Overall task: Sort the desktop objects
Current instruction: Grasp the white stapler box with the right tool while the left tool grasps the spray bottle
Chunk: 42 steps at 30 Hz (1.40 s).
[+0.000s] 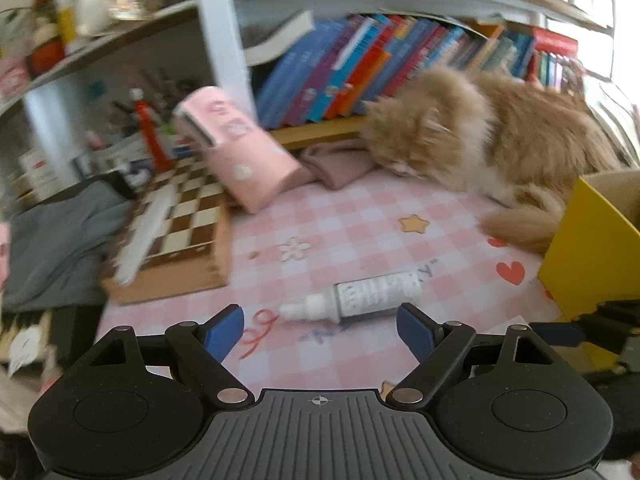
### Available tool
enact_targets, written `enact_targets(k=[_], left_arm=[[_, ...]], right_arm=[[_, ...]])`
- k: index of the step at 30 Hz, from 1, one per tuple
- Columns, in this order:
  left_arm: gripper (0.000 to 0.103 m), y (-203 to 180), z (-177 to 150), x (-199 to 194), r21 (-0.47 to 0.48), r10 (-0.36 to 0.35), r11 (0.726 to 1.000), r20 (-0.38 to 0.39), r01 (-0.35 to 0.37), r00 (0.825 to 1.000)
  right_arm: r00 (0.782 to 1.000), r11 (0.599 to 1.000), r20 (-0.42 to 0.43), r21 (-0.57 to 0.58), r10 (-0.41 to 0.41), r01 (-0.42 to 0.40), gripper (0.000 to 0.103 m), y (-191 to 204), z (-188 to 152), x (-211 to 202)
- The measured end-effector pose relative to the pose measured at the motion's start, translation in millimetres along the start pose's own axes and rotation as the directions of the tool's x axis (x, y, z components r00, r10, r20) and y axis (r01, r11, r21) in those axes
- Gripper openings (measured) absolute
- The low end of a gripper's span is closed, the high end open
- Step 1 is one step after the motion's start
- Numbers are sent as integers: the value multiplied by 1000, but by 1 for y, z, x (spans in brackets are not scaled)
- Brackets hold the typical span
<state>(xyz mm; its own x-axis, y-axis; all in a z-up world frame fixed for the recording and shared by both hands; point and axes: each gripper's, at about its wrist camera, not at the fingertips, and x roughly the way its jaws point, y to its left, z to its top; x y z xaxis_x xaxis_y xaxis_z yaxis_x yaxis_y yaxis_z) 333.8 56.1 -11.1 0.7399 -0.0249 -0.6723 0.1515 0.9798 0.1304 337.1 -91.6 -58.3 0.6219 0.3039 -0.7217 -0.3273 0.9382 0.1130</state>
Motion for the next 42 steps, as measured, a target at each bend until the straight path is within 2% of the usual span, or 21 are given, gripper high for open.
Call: enact_targets(k=[7,13,18,21,24,26,28,29,30,32,35,38,40,42], left_arm=[[86,-7,6,35,141,-103,984,-49,109,993],[86,-1,11,61,192,-100,974,-94,117,990],[85,-3,17,73,210,-125,968,-77,138,989],[85,-12,23,79,241,-162,955,-72,175,984],[84,-22,24,90,288,-169,938,-111,194,979],[77,-26,23,99,310,-146,932,-153,187,977],[74,-27,25,102,317,-133,931,-163,179,978],[65,-25,27,104,302,-131,936,-172,179,976],[62,-24,29,105,294,-119,941,-181,170,976],[48,-20,32,106,282,-102,946,-198,157,975],[36,-14,34,105,256,-118,950,-240,180,964],[34,-14,35,100,251,-166,940,-261,233,951],[39,-19,35,101,278,-167,932,-242,233,956],[40,-22,37,108,269,-154,938,-242,219,958]], right_arm=[[999,997,1,-64,46,-46,52,8,-5,-14],[998,993,-5,-93,68,-68,52,11,-6,-17],[997,993,-9,-93,75,-75,52,11,-6,-16],[997,993,-9,-86,78,-79,52,10,-6,-16],[997,994,-11,-78,81,-82,52,9,-5,-16],[996,993,-11,-82,84,-84,52,8,-5,-16],[996,993,-11,-84,84,-84,52,8,-6,-16],[996,993,-11,-86,84,-85,52,8,-6,-16],[996,993,-11,-86,85,-85,52,9,-6,-17],[996,992,-10,-91,86,-87,52,10,-7,-18],[996,992,-8,-91,87,-88,52,10,-7,-18],[996,993,-3,-86,86,-86,52,10,-7,-17],[996,993,-7,-78,86,-86,52,10,-6,-16],[996,994,-11,-67,87,-88,52,9,-6,-16]])
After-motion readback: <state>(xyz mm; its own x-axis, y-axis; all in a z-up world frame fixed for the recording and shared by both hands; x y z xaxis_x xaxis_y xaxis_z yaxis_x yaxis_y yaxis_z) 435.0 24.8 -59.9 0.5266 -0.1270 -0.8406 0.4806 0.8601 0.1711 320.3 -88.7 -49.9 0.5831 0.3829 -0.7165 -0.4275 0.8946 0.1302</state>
